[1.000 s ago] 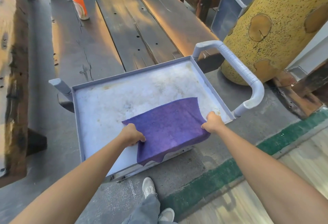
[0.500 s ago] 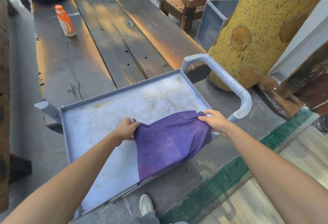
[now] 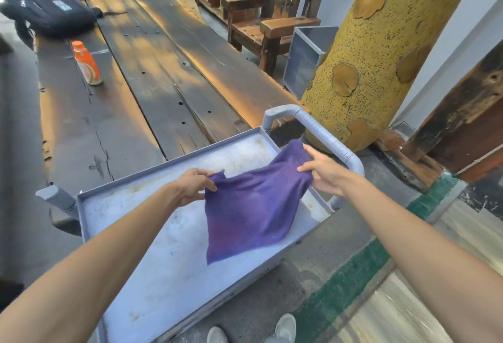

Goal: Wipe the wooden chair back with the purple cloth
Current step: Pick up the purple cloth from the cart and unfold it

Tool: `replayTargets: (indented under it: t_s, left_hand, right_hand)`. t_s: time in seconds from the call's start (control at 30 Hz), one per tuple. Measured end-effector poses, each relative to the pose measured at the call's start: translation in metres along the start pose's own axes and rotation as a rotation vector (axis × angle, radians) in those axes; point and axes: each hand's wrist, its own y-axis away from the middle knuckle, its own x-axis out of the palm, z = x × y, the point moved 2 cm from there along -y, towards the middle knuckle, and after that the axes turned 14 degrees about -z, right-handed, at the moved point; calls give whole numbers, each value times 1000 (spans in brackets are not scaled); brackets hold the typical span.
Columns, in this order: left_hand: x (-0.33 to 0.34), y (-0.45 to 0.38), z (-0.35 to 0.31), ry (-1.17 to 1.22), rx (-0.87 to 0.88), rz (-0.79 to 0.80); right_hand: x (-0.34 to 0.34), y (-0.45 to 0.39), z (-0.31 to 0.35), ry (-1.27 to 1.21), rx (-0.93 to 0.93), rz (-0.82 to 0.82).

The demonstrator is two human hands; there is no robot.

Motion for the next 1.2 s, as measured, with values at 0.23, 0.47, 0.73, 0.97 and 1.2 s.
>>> replayTargets:
  t_s: [0.23, 0.47, 0.73, 0.97, 1.2]
  left_hand:
    - [-61, 16, -115, 357, 566, -126]
    - [-85, 46, -169, 480, 948, -71]
    - [-89, 53, -185, 351, 1011, -65]
    - [-88, 59, -174, 389, 1025, -206]
    - [-59, 56, -136, 417, 794, -286]
  right_hand:
    - [-7, 15, 93, -44, -530, -95]
    - [8, 38, 139, 293, -897, -324]
    - [4, 32, 152, 234, -917, -427]
    - [5, 51, 166, 167, -942, -423]
    - [28, 89, 209, 108, -1102, -325]
